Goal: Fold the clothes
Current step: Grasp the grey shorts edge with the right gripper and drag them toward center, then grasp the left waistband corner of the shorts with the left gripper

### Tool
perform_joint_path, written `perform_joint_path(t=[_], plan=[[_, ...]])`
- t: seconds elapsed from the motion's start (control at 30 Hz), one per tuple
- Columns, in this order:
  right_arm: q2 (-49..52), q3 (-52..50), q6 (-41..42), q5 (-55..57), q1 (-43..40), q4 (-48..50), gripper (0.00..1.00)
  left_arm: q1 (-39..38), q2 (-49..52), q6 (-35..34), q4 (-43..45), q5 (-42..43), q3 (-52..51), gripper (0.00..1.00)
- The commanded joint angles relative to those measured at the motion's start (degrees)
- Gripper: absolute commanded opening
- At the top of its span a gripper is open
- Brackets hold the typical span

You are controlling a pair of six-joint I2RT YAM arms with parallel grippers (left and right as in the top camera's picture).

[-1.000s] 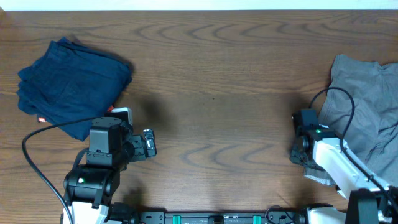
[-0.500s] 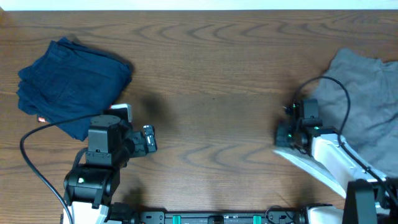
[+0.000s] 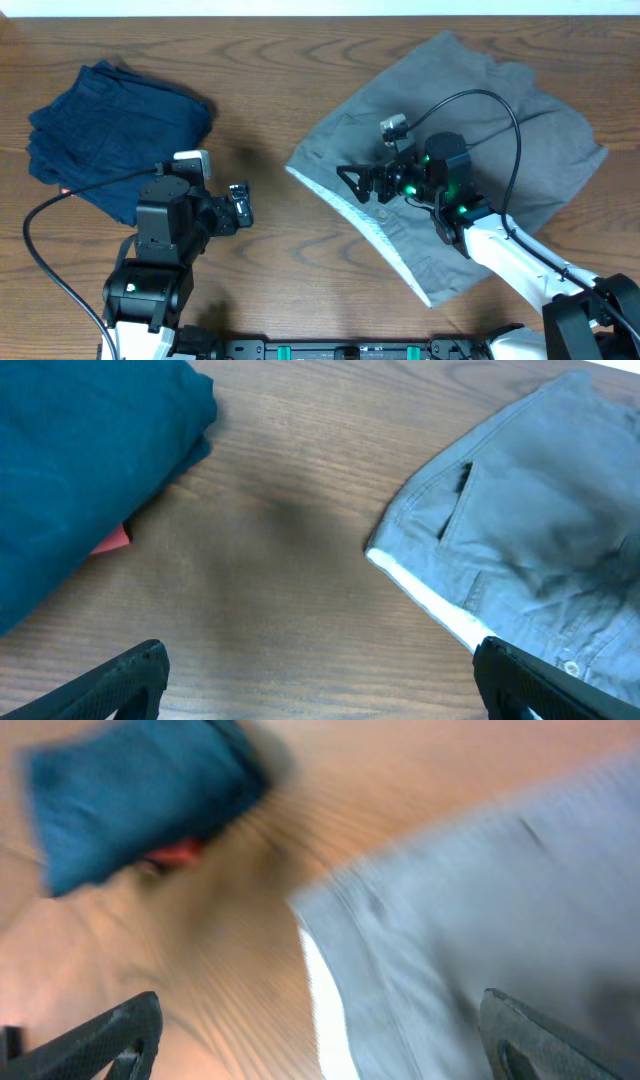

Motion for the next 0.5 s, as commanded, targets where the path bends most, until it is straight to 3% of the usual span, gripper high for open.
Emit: perform_joint_path(t=[0.0, 0.2, 0.47], plan=[[-1.7, -0.1, 0.8, 7.7, -3.4, -6.4, 0.99, 0.2, 0.0, -0.3, 0.7, 0.0, 1.0, 0.98], [-9.6, -0.1, -0.8, 19.7, -11.0, -22.9, 0.99, 0.2, 4.2, -6.6, 3.4, 0.4, 1.0, 0.98], [-20.4, -0.1, -4.4, 21.8, -20.1, -39.4, 0.99, -0.2, 21.3, -7.6, 11.6, 12.7, 1.0, 0.98]])
